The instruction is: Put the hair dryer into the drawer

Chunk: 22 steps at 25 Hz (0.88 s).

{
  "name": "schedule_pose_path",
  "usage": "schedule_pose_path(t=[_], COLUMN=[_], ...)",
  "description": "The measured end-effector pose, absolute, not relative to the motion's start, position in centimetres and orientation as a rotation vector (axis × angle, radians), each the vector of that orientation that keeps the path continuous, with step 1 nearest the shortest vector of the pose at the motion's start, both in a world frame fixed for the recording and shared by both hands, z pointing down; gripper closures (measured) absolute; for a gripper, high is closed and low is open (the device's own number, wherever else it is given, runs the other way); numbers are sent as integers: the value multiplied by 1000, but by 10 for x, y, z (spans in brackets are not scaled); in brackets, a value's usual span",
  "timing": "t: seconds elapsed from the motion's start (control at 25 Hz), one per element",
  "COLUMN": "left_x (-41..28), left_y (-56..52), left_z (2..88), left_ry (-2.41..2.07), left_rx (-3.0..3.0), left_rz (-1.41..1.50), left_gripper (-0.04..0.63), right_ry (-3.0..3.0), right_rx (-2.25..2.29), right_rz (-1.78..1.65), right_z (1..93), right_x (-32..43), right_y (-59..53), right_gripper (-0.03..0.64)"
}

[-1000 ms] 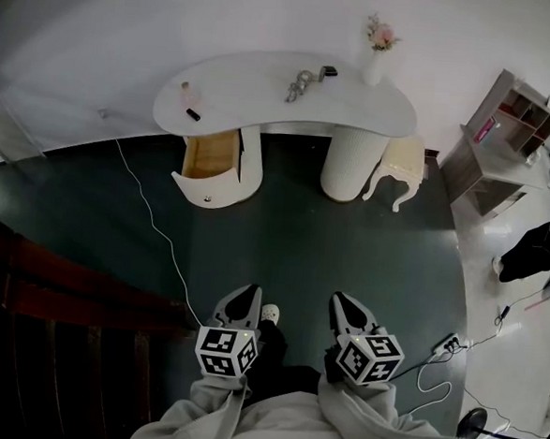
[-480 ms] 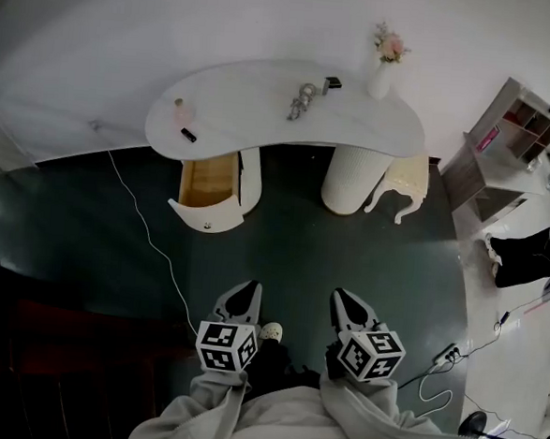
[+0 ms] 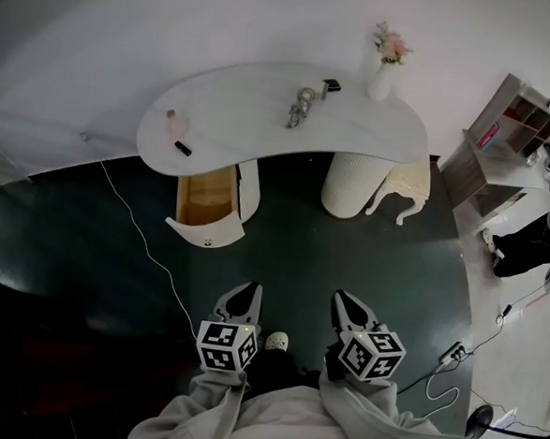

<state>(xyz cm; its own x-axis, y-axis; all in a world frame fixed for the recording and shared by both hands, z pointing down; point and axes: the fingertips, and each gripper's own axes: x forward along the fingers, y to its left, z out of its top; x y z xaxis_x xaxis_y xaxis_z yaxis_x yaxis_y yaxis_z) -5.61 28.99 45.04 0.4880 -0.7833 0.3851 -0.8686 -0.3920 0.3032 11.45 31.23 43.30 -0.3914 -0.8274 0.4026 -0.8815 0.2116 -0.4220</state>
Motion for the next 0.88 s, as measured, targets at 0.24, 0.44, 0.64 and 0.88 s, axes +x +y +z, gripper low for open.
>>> schedule_pose_path(t=[0.24, 0.44, 0.64, 0.88], left_x=[-66, -75, -70, -74], left_y=[268, 259, 265, 258], left_z=[450, 454, 463, 468], left_ry=[-1351, -1343, -1305, -1318], left_rx=[2301, 2276, 2271, 2249], left_rz=[278, 279, 302, 320], left_gripper=[574, 574, 574, 574], right_ry=[-2345, -2342, -2316, -2313], right_rx=[1747, 1735, 1752, 1730], right_rz=[960, 954, 1007, 1030], right_z=[438, 437, 445, 453], right_x=[113, 102, 105, 104], right_y=[288, 282, 283, 269], right_gripper=[568, 568, 568, 568])
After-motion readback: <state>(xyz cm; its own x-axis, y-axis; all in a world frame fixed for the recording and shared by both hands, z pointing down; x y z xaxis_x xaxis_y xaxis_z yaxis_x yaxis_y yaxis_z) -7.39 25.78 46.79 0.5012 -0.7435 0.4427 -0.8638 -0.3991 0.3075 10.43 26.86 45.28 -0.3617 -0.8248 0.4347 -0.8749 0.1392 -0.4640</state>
